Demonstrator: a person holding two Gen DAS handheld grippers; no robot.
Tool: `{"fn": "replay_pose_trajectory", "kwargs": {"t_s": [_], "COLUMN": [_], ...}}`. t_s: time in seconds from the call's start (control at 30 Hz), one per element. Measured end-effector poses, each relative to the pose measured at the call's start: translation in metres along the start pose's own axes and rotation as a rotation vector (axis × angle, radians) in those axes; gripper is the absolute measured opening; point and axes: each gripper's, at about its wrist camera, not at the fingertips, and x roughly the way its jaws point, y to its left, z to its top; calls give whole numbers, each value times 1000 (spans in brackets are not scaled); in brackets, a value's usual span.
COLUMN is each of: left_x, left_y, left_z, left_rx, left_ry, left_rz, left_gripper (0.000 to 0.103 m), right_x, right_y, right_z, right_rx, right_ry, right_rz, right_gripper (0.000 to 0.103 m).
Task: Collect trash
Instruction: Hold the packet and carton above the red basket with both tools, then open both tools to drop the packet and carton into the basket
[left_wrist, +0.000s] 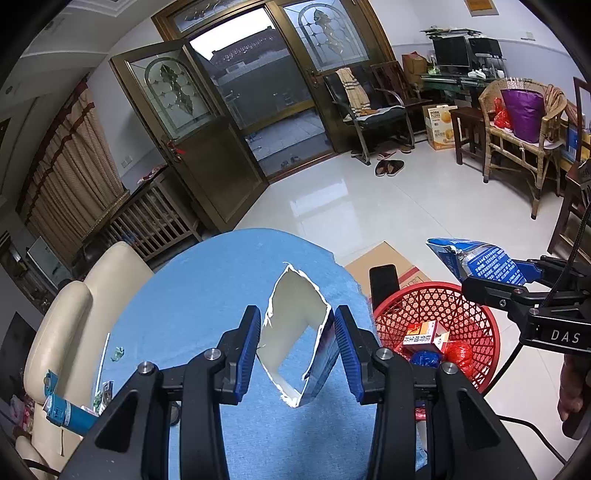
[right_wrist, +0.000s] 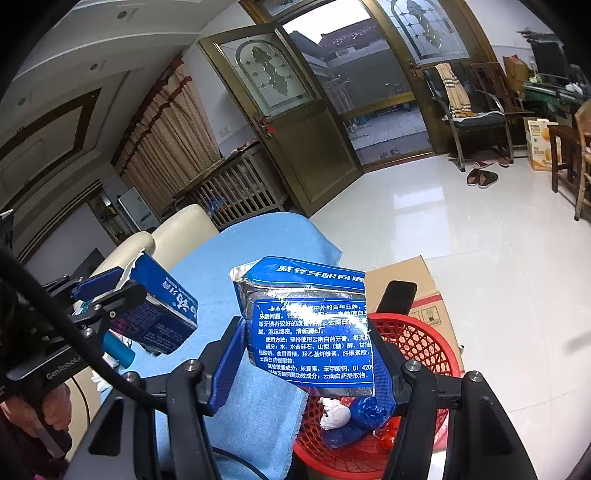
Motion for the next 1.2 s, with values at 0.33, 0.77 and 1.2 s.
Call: {"fn": "replay_pose_trajectory", "kwargs": {"t_s": [0.33, 0.77, 1.2], "left_x": [6, 17, 28], "left_y": [-10, -25, -39], "left_z": [0, 1, 0], "left_rx": [14, 41, 58], "left_ry": [15, 39, 69], "left_rz": [-10, -24, -45], "left_gripper": [43, 43, 43], "right_x": [5, 15, 26], "right_y": [-9, -26, -38], "right_z": [-2, -1, -8], "right_rx": [23, 81, 120], "right_ry": [9, 25, 42], "right_rz": [0, -6, -7], "right_gripper": [64, 64, 64]}}
